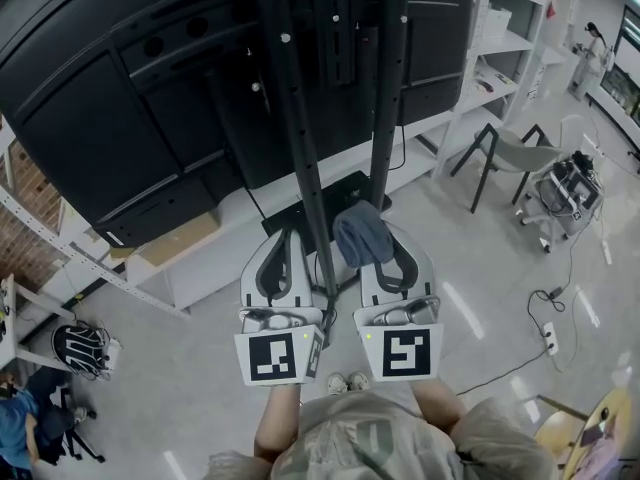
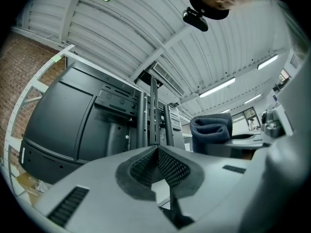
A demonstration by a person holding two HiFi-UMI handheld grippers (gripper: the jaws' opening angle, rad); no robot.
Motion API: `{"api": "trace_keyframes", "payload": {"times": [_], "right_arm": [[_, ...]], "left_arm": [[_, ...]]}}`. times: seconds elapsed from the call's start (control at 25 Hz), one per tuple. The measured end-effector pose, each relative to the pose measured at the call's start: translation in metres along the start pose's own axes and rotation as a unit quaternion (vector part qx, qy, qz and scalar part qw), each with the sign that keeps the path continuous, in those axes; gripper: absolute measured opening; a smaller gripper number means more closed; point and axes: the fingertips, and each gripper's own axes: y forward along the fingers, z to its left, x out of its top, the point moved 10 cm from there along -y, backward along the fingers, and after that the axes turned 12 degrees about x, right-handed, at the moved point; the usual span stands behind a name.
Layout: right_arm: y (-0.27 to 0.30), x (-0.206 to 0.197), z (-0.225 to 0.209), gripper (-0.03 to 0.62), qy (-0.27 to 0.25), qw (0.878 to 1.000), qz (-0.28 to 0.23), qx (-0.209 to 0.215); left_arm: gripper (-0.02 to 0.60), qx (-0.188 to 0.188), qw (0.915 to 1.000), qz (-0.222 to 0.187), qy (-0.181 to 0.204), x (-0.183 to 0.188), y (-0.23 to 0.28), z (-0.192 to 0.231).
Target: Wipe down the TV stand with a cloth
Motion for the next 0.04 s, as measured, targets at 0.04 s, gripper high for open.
{"api": "trace_keyframes", "payload": {"times": [0.04], "right_arm": [[-0.0020, 0.0004, -0.0015, 0.058, 0.001, 1.000, 0.000, 0.000]], "left_arm": [[0.015, -0.002, 1.0000, 0.001, 0.000, -0.0001, 0.0004, -0.0025]]}}
